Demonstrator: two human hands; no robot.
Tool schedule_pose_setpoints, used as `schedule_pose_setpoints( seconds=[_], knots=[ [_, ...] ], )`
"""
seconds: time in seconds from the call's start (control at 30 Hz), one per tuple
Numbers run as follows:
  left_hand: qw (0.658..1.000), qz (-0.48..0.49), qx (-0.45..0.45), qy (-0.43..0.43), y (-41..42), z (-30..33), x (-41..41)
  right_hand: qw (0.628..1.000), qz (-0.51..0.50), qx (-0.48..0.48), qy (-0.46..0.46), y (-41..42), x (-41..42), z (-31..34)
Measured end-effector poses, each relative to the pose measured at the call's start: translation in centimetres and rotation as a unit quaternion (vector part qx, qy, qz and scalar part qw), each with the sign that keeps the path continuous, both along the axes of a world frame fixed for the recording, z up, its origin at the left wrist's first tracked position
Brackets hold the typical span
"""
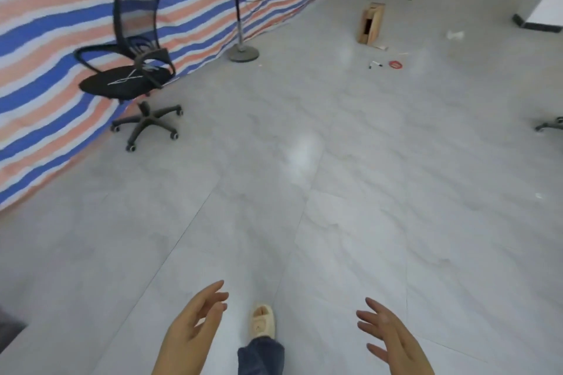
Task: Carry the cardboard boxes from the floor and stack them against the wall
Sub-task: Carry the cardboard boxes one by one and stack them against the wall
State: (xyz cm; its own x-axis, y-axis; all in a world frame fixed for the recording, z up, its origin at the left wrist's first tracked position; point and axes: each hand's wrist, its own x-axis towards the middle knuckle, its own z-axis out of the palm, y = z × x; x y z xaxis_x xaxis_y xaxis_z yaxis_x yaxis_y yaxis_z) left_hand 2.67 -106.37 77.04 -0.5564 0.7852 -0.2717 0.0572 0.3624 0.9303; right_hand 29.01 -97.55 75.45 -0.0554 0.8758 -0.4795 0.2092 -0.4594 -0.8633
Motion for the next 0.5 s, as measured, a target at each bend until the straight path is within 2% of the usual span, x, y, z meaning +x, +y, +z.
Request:
schedule_pose_setpoints(
  seconds=[0.3,0.5],
  knots=[
    [0.997,-0.063,0.039,0.015,16.4,1.4,-7.7,0.997,-0.056,0.057,0.0,14.2,-5.9,2.0],
    [0.994,-0.103,0.031,0.014,25.2,1.1,-10.6,0.993,-0.094,0.065,-0.009,20.7,-7.4,1.8]
  ],
)
